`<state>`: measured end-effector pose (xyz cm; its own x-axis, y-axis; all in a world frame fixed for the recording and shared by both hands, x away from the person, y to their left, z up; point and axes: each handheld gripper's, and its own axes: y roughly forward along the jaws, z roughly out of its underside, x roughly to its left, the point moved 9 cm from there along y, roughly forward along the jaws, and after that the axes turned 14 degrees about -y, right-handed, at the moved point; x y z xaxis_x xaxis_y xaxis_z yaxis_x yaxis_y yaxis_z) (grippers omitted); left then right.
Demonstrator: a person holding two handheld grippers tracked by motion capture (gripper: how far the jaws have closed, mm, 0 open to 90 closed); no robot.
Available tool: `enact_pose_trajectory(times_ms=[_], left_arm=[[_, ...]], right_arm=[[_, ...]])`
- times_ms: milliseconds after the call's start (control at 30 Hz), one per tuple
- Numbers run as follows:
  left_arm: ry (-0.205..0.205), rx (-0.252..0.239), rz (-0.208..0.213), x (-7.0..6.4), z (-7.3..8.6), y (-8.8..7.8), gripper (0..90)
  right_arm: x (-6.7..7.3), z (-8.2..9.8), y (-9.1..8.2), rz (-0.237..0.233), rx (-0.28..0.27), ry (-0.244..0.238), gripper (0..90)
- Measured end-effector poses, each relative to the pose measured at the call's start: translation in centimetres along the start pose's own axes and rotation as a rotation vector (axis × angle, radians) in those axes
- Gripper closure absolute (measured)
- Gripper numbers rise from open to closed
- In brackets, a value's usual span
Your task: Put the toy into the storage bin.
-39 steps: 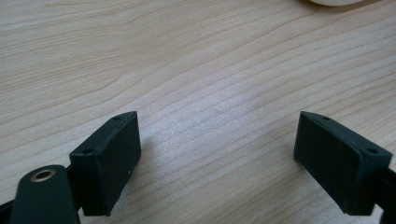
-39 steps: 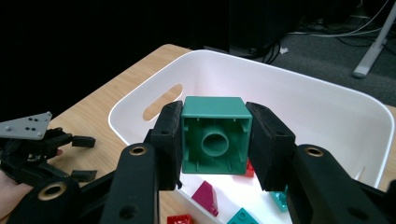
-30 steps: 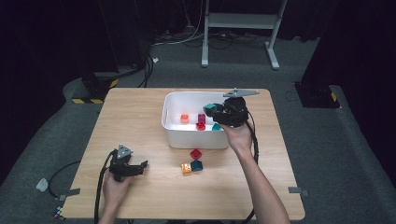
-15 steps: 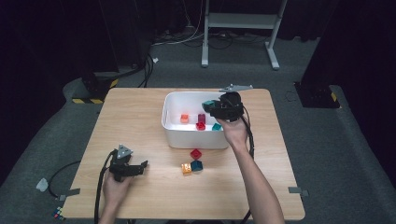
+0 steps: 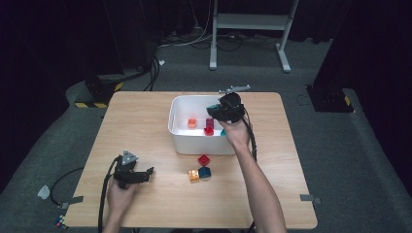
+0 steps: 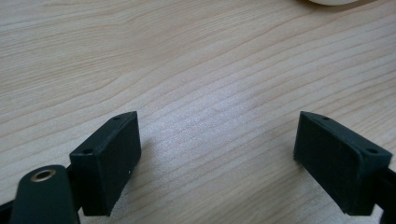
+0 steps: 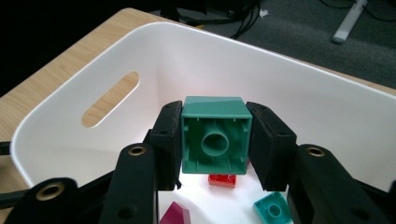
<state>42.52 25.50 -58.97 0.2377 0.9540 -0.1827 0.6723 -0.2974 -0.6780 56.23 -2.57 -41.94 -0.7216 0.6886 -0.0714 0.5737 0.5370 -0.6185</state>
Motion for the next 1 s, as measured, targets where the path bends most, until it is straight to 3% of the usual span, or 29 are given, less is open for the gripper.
enact_pose_trajectory(times_ms=[167,367,433,600,1000], left_arm=[[0.001,-0.001,-0.003,0.0,0.0,0.0,14.9],[0.0,0.0,-0.002,0.0,0.0,0.0,14.9],[0.0,0.0,-0.001,0.0,0.0,0.0,14.9],[-0.001,0.0,-0.001,0.0,0.0,0.0,14.9],[-0.001,-0.001,-0.001,0.0,0.0,0.0,14.9]], right_arm=[[-0.4,0.5,1.7,0.001,0.058,0.048,58.0],[-0.2,0.7,2.5,-0.019,0.082,0.061,51.8],[-0.2,0.8,2.5,-0.007,0.086,0.056,50.5],[-0.2,0.8,1.8,-0.003,0.057,0.048,48.7],[0.3,0.7,-2.2,-0.003,-0.061,0.035,47.3]])
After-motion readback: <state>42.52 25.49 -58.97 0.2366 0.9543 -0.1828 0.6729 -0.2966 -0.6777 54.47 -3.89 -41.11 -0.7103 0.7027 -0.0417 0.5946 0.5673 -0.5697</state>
